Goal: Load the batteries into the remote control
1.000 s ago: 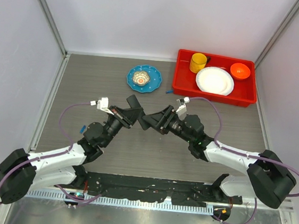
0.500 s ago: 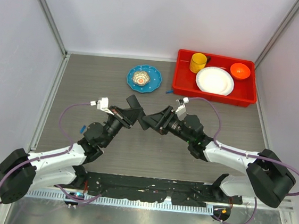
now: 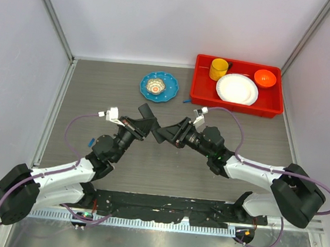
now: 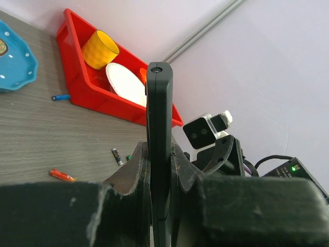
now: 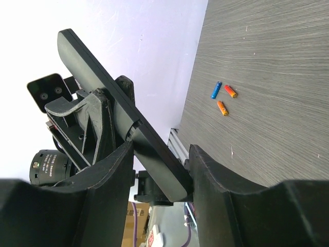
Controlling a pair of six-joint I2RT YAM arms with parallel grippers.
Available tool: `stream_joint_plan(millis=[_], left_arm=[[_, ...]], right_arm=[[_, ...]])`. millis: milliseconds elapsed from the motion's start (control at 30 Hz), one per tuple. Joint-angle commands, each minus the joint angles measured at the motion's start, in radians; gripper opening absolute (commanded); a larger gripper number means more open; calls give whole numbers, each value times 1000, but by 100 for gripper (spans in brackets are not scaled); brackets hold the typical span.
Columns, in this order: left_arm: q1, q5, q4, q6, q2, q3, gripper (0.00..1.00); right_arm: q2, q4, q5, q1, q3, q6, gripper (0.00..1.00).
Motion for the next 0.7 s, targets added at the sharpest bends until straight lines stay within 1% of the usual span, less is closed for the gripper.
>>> stream_joint_plan(millis=[0, 467, 533, 567, 633, 667], left_arm=[[-7, -3, 55, 31, -16, 12, 0], [-7, -14, 55, 19, -16, 9, 0], [-9, -16, 55, 13, -14, 6, 0], [-7, -19, 56, -3, -14, 3, 0], [-7, -25, 67, -21, -11, -8, 0], [-7, -29, 73, -39, -11, -11, 0]], right_arm=[[11, 30, -12, 12, 26, 6, 45], [-3, 29, -6, 11, 11, 9, 47], [-3, 29, -6, 11, 12, 10, 52], [-7, 24, -6, 11, 15, 9, 57], [-14, 7, -3, 11, 23, 6, 63], [-18, -16, -2, 11, 32, 1, 67]])
